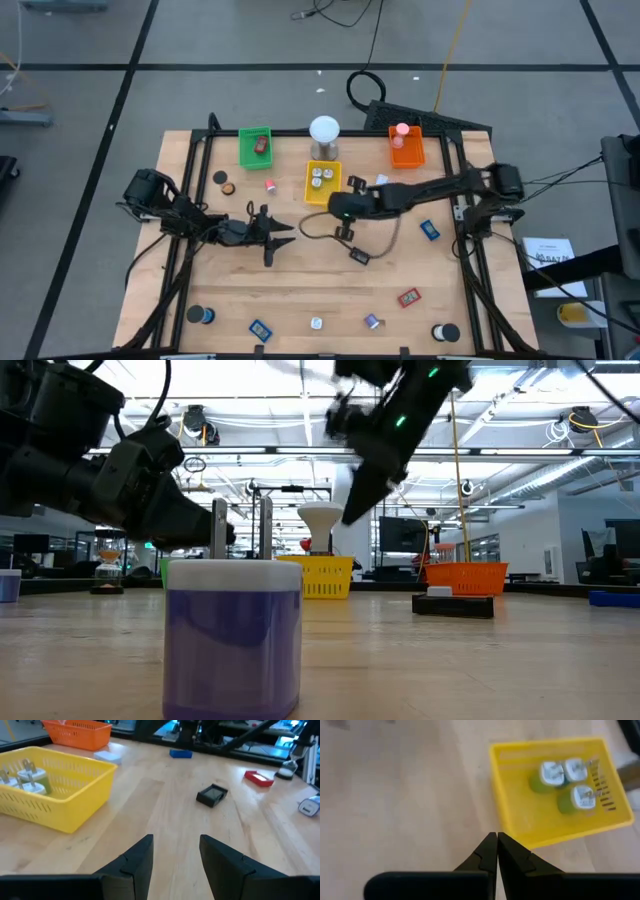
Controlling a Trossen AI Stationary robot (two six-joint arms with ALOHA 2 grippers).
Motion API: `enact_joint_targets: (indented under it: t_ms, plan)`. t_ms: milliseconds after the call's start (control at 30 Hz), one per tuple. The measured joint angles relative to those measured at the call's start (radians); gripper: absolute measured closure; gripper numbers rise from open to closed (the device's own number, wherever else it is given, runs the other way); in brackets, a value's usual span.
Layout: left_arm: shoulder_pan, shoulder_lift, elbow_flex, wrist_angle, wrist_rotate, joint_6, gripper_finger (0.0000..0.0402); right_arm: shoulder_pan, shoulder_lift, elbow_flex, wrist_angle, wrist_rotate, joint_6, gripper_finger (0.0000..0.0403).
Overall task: Pick & Place Office items
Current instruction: Put the white digital clock into the green bin
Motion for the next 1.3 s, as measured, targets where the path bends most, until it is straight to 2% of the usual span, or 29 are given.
enact_joint_targets:
  t_ms: [233, 433, 567, 833, 933, 1100, 1200, 1300]
  plan:
    - [0.0, 0.0, 0.007, -0.048, -0.001, -0.045, 0.0241, 0.08, -0.258, -0.346, 0.314, 0.021, 0.009, 0.0399]
    - [-0.005, 0.0, 0.07, -0.101, -0.002, -0.048, 0.0242, 0.089, -0.454, -0.61, 0.584, 0.057, 0.038, 0.0401]
    - [-0.03, 0.0, 0.125, -0.176, -0.024, -0.011, 0.0271, 0.072, -0.567, -0.694, 0.581, 0.187, 0.074, 0.0399]
    - [-0.129, 0.0, 0.223, -0.278, -0.142, 0.115, 0.0389, 0.07, -0.735, -0.753, 0.447, 0.361, 0.215, 0.0399]
    - [-0.153, 0.0, 0.233, -0.278, -0.179, 0.126, 0.0392, 0.056, -0.746, -0.771, 0.412, 0.418, 0.309, 0.0399]
    - [-0.163, 0.0, 0.234, -0.279, -0.202, 0.111, 0.0375, -0.02, -0.685, -0.802, 0.391, 0.436, 0.433, 0.0392]
    - [-0.162, 0.0, 0.234, -0.281, -0.202, 0.11, 0.0374, -0.058, -0.619, -0.807, 0.395, 0.433, 0.518, 0.0367]
    - [-0.161, 0.0, 0.234, -0.281, -0.202, 0.108, 0.0377, -0.076, -0.532, -0.81, 0.414, 0.41, 0.598, 0.0324]
